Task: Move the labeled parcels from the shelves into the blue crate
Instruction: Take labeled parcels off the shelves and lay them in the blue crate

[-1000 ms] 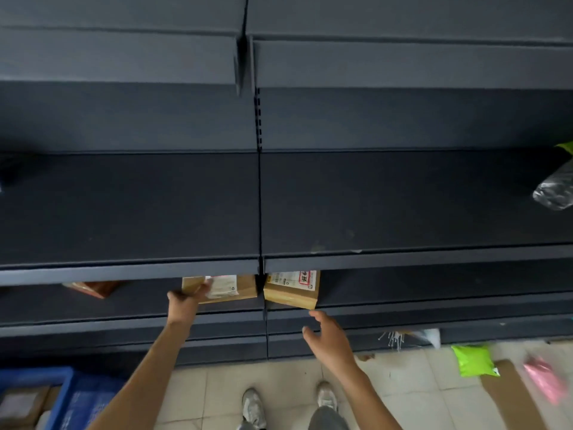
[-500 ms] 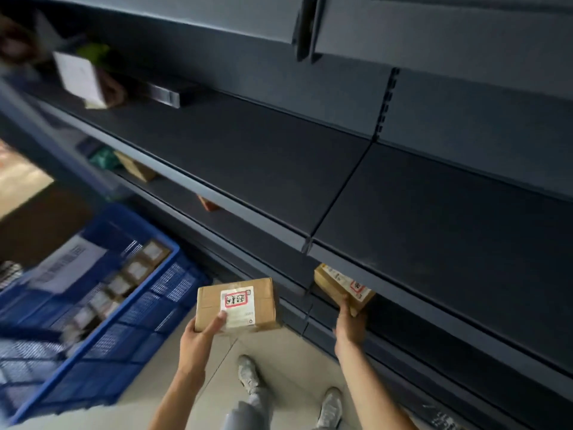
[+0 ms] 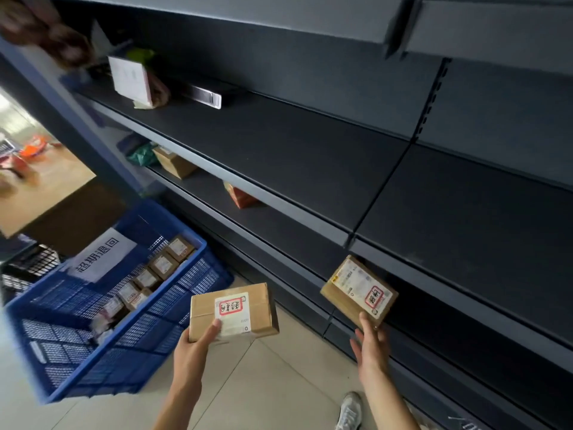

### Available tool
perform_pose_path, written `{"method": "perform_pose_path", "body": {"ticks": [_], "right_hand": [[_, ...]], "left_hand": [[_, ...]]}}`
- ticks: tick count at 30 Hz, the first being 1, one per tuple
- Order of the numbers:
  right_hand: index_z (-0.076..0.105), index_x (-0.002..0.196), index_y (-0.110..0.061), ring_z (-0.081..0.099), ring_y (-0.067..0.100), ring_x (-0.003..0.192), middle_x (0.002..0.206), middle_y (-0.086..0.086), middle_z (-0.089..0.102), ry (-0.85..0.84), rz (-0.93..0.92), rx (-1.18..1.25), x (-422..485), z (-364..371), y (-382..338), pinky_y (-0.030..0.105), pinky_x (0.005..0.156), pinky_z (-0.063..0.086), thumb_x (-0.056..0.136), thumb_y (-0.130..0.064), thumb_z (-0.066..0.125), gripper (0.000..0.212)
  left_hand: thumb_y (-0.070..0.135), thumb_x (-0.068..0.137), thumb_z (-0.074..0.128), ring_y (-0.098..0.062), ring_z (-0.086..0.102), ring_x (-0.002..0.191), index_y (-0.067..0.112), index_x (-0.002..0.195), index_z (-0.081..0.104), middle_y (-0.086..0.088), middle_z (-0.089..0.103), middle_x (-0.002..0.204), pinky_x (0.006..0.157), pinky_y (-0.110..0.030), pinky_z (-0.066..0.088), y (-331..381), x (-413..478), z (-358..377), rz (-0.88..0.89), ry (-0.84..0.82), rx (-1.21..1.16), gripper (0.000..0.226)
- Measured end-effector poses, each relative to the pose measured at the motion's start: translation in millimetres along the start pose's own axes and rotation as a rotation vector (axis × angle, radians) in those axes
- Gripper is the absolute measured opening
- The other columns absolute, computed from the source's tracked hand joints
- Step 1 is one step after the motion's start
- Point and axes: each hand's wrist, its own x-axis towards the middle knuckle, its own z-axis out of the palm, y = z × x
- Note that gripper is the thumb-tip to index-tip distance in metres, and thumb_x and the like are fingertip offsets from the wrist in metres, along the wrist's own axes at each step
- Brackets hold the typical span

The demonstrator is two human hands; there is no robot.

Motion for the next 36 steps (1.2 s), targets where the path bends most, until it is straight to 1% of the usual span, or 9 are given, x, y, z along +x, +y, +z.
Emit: {"method": "perform_pose_path", "body": {"ticks": [5,9,12,17,22,26,28,33,36], "right_hand": [[0.056,0.127,-0.017,0.057,0.024,0.115,0.123,0.007,0.062,-0.206,0.006,-0.231,-58.4,42.5,48.0,0.044,0.102,0.046,0.066,-0.047,0.082,0.073],[0.063,0.119,-0.03,0.06,0.016,0.117,0.117,-0.005,0.07,-0.462,-0.083,-0.482,-104.4,89.3,90.7,0.042,0.105,0.042,0.059,-0.055,0.084,0.068],[0.063,0.119,-0.029,0.062,0.014,0.115,0.114,-0.009,0.072,-0.564,-0.143,-0.619,-123.3,121.9,112.7,0.04,0.104,0.044,0.081,-0.034,0.076,0.041],[0.059,0.124,-0.034,0.06,0.007,0.111,0.115,-0.014,0.068,-0.649,-0.194,-0.868,-143.8,172.9,139.1,0.038,0.096,0.045,0.067,-0.06,0.073,0.065],[0.06,0.125,-0.022,0.061,0.004,0.103,0.11,-0.01,0.069,-0.703,-0.218,-0.958,-146.1,237.0,165.2,0.021,0.075,0.044,0.087,-0.03,0.069,0.039],[0.049,0.125,-0.032,0.054,-0.003,0.099,0.107,-0.017,0.062,-0.78,-0.19,-1.014,-136.8,298.5,198.4,0.025,0.077,0.043,0.089,-0.024,0.068,0.042],[0.05,0.128,-0.03,0.055,0.0,0.102,0.109,-0.015,0.063,-0.835,-0.135,-1.074,-129.1,335.0,219.4,0.03,0.083,0.043,0.087,-0.026,0.069,0.046],[0.049,0.129,-0.026,0.057,-0.002,0.098,0.108,-0.013,0.063,-1.006,0.005,-1.199,-110.9,433.8,262.7,0.01,0.065,0.046,0.089,-0.015,0.068,0.046],[0.049,0.127,-0.026,0.057,-0.002,0.098,0.106,-0.015,0.062,-1.097,0.061,-1.297,-96.9,482.7,281.7,0.01,0.066,0.046,0.088,-0.015,0.068,0.045]], "left_hand": [[0.033,0.079,0.079,-0.022,0.061,0.102,0.015,0.122,0.058,-0.002,0.067,0.108,0.1,-0.044,0.046,8.3,23.0,-66.2,0.045,0.003,-0.033,0.051],[0.032,0.076,0.082,-0.023,0.064,0.102,0.014,0.118,0.06,-0.003,0.07,0.108,0.095,-0.042,0.049,4.8,39.5,-134.8,0.052,0.014,-0.067,0.051],[0.031,0.076,0.082,-0.021,0.065,0.098,0.014,0.117,0.06,-0.003,0.07,0.107,0.084,-0.036,0.049,-5.9,49.5,-187.1,0.025,0.049,-0.096,0.049],[0.034,0.076,0.082,-0.022,0.065,0.096,0.012,0.118,0.056,-0.006,0.069,0.108,0.073,-0.03,0.048,-27.9,68.5,-250.1,-0.046,0.073,-0.158,0.055],[0.04,0.071,0.084,-0.022,0.069,0.095,0.013,0.115,0.064,-0.004,0.074,0.102,0.072,-0.028,0.049,-37.8,98.8,-285.3,-0.095,0.154,-0.216,0.056],[0.018,0.083,0.076,-0.022,0.067,0.087,0.018,0.093,0.066,0.003,0.076,0.077,0.066,-0.027,0.045,-25.6,118.7,-309.5,-0.146,0.28,-0.301,0.013],[0.017,0.083,0.076,-0.018,0.063,0.085,0.018,0.09,0.063,-0.001,0.07,0.084,0.067,-0.029,0.043,-18.0,130.1,-325.3,-0.172,0.368,-0.364,0.015],[0.03,0.077,0.082,-0.018,0.064,0.092,0.011,0.114,0.063,-0.005,0.071,0.103,0.081,-0.036,0.047,-24.1,169.4,-367.3,-0.271,0.58,-0.406,0.045],[0.033,0.077,0.081,-0.022,0.064,0.095,0.011,0.117,0.063,-0.007,0.071,0.107,0.084,-0.039,0.048,-23.6,190.6,-376.2,-0.307,0.665,-0.403,0.049]]}}
